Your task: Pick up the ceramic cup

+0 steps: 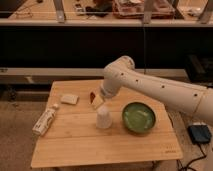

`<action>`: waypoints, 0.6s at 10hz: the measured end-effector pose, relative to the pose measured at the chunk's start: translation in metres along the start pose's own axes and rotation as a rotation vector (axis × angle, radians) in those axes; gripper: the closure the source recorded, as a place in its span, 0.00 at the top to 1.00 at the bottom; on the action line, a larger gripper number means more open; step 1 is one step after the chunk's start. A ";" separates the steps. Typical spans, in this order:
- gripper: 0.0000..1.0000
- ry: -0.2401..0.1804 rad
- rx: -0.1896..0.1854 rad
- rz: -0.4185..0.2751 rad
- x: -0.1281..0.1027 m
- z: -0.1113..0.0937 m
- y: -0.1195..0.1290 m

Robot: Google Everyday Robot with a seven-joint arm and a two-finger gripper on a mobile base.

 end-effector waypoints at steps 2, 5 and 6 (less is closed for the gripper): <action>0.80 -0.036 0.022 -0.004 -0.005 0.022 -0.008; 0.80 -0.091 0.022 -0.004 -0.022 0.050 -0.008; 0.80 -0.110 0.017 0.004 -0.029 0.062 -0.004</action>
